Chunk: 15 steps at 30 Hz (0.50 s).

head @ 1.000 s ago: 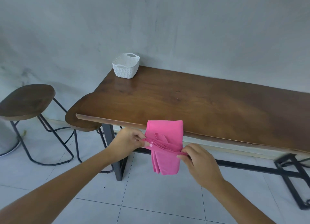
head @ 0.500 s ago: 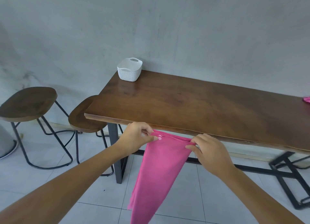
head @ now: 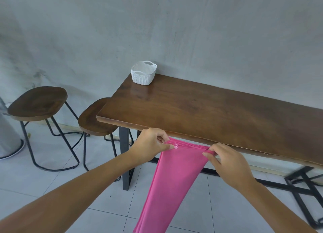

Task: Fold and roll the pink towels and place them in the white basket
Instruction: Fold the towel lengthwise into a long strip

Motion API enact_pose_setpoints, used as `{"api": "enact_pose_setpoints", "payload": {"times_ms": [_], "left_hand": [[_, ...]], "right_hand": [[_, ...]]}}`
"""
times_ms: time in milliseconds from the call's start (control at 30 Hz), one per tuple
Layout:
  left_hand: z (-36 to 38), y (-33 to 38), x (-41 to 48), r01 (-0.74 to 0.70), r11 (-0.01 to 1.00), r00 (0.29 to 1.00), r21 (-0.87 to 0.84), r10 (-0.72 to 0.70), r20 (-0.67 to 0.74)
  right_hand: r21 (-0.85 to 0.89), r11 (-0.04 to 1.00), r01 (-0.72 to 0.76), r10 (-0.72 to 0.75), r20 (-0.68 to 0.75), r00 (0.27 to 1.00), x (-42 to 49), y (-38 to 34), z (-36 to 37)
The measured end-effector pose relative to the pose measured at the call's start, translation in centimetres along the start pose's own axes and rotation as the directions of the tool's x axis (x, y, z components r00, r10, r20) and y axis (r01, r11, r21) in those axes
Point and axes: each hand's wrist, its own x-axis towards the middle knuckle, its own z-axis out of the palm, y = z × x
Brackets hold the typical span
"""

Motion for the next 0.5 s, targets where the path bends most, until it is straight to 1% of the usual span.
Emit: {"api": "enact_pose_setpoints", "payload": {"times_ms": [167,300,400,500], "left_hand": [[1.2,-0.4,0.0,-0.012,1.0,0.999,0.01,0.012,0.033],[1.9,-0.6,1.5,-0.033,0.999,0.998,0.006,0.033,0.055],[2.6,-0.7,3.2,-0.067,0.998,0.997,0.0,0.067,0.045],[3.6,-0.9,5.0,-0.084,0.996,0.996,0.003,0.084,0.031]], "right_hand": [[-0.02,0.999,-0.044,0.044,-0.002,0.999,-1.1,0.3,0.0],[0.019,0.995,-0.102,0.102,-0.001,0.995,-1.2,1.3,0.1],[0.07,0.99,-0.124,0.124,0.012,0.992,-0.7,2.4,0.4],[0.107,0.985,-0.139,0.142,-0.017,0.99,0.1,3.6,0.7]]}}
